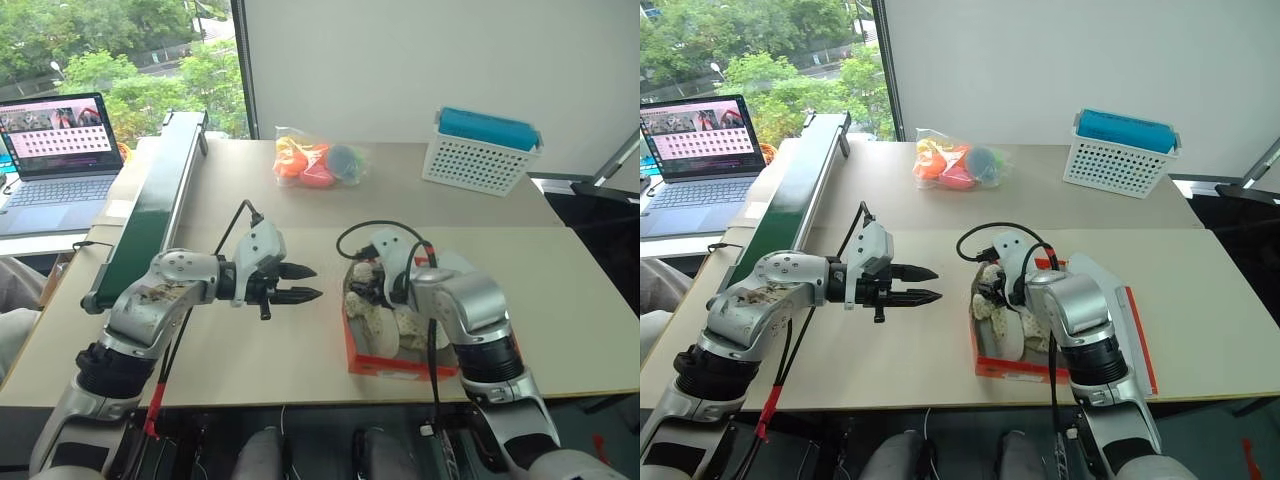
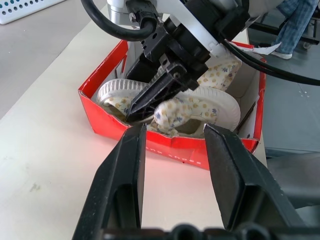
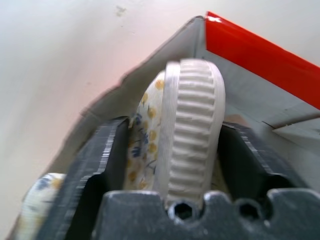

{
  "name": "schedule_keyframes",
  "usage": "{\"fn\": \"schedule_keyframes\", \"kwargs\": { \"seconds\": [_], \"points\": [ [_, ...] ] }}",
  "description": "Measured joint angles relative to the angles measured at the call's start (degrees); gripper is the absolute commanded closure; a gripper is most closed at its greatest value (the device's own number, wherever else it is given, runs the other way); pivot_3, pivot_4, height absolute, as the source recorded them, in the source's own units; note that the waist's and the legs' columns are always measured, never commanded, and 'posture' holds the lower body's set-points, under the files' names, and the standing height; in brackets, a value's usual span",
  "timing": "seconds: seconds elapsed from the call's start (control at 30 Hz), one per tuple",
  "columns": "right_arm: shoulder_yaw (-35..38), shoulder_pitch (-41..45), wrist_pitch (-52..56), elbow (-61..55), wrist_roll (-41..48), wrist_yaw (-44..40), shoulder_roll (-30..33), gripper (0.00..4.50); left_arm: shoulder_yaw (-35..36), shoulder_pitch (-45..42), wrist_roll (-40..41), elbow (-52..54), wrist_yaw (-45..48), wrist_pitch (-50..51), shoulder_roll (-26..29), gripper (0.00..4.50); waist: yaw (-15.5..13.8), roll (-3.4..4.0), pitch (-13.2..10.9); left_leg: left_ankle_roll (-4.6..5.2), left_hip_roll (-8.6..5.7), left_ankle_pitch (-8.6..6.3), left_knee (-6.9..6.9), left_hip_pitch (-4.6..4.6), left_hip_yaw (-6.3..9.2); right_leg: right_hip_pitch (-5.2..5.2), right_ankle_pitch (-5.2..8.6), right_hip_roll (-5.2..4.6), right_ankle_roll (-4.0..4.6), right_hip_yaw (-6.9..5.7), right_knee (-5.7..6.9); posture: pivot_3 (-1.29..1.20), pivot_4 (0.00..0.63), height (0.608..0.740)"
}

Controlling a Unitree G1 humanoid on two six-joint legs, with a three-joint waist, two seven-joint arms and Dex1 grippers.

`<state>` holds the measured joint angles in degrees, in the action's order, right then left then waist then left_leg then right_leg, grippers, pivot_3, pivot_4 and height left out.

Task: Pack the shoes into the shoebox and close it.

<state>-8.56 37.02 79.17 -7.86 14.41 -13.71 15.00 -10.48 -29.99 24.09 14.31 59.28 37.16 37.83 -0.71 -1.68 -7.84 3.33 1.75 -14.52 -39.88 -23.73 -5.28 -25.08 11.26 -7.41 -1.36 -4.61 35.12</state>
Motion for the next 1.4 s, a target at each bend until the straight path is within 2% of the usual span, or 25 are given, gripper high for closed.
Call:
{"fn": "schedule_keyframes", "kwargs": {
  "seconds": [0.3,0.43,0.63,0.8,0.83,0.87,1.03,1.2,1.27,1.4],
  "points": [
    [4.7,5.4,9.3,-1.9,0.3,0.0,2.1,0.49,-0.1,-0.2,-0.1,0.0,0.1,0.0,-0.4,2.58,0.0,0.39,-0.5,0.0,-0.08,0.05,-0.05,-0.74,-0.02,-0.43,-0.45,0.04,0.04,0.01,0.11,0.0,0.15,0.699],
    [9.3,7.8,12.8,-3.8,0.4,0.4,4.2,0.49,-0.3,-0.9,-0.5,-0.6,0.5,0.0,-0.6,2.58,0.2,0.41,-0.7,-0.1,-0.16,0.15,-0.16,-1.29,-0.12,-1.09,-0.47,0.06,0.01,0.1,0.36,0.0,0.15,0.699],
    [13.8,8.9,12.9,-6.6,0.7,1.8,4.0,0.49,-0.9,-1.6,-0.8,-1.7,1.5,-0.9,-1.1,2.58,0.7,0.46,-1.1,-0.16,-0.13,0.19,-0.18,-1.29,-0.1,-1.18,-0.42,0.12,-0.05,0.09,0.63,0.0,0.15,0.699],
    [20.3,8.7,12.9,-11.9,4.3,1.7,3.7,0.49,-1.1,-1.9,-1.3,-2.6,2.3,-1.9,-1.3,2.58,0.9,0.56,-1.4,-0.16,-0.13,0.19,-0.19,-1.29,-0.09,-1.18,-0.43,0.12,-0.03,0.1,0.66,0.0,0.15,0.699],
    [21.6,8.1,12.9,-13.4,5.6,1.2,4.0,1.0,-1.2,-1.9,-1.3,-2.8,2.4,-2.0,-1.4,2.58,0.8,0.56,-1.4,-0.16,-0.13,0.19,-0.18,-1.3,-0.09,-1.18,-0.43,0.12,-0.04,0.1,0.65,0.0,0.15,0.699],
    [23.8,6.2,12.9,-16.2,8.3,0.0,5.1,1.06,-1.4,-2.2,-1.3,-3.1,2.8,-2.1,-1.6,2.58,0.6,0.55,-1.4,-0.14,-0.14,0.18,-0.2,-1.3,-0.06,-1.15,-0.42,0.12,-0.06,0.08,0.64,0.0,0.15,0.699],
    [30.1,-1.8,12.9,-24.1,18.2,-3.5,11.4,2.84,-2.1,-3.3,-1.6,-4.4,3.8,-2.4,-2.5,2.58,0.2,0.52,-1.5,-0.07,-0.16,0.14,-0.34,-1.33,-0.11,-1.14,-0.41,0.09,-0.07,0.13,0.65,0.0,0.15,0.699],
    [36.6,-11.9,12.9,-32.8,33.2,-9.2,23.1,4.48,-3.5,-4.5,-1.8,-5.6,5.1,-3.6,-4.3,2.58,0.0,0.46,-1.5,-0.06,-0.13,0.13,-0.34,-1.31,-0.02,-1.1,-0.4,0.13,-0.08,0.12,0.63,0.0,0.15,0.699],
    [40.6,-18.6,12.9,-35.6,39.0,-11.4,28.1,4.48,-4.0,-5.0,-2.0,-6.4,5.4,-4.0,-4.5,2.58,-0.1,0.43,-1.5,-0.03,-0.12,0.12,-0.38,-1.31,-0.01,-1.06,-0.4,0.12,-0.08,0.13,0.62,0.0,0.15,0.699],
    [51.2,-32.2,12.9,-39.3,50.2,-13.7,32.9,4.48,-4.5,-5.6,-2.4,-7.7,6.4,-4.7,-5.2,2.58,-0.2,0.4,-1.6,-0.01,-0.12,0.1,-0.44,-1.29,0.0,-1.02,-0.41,0.11,-0.08,0.15,0.64,0.0,0.15,0.699]
  ]
}}
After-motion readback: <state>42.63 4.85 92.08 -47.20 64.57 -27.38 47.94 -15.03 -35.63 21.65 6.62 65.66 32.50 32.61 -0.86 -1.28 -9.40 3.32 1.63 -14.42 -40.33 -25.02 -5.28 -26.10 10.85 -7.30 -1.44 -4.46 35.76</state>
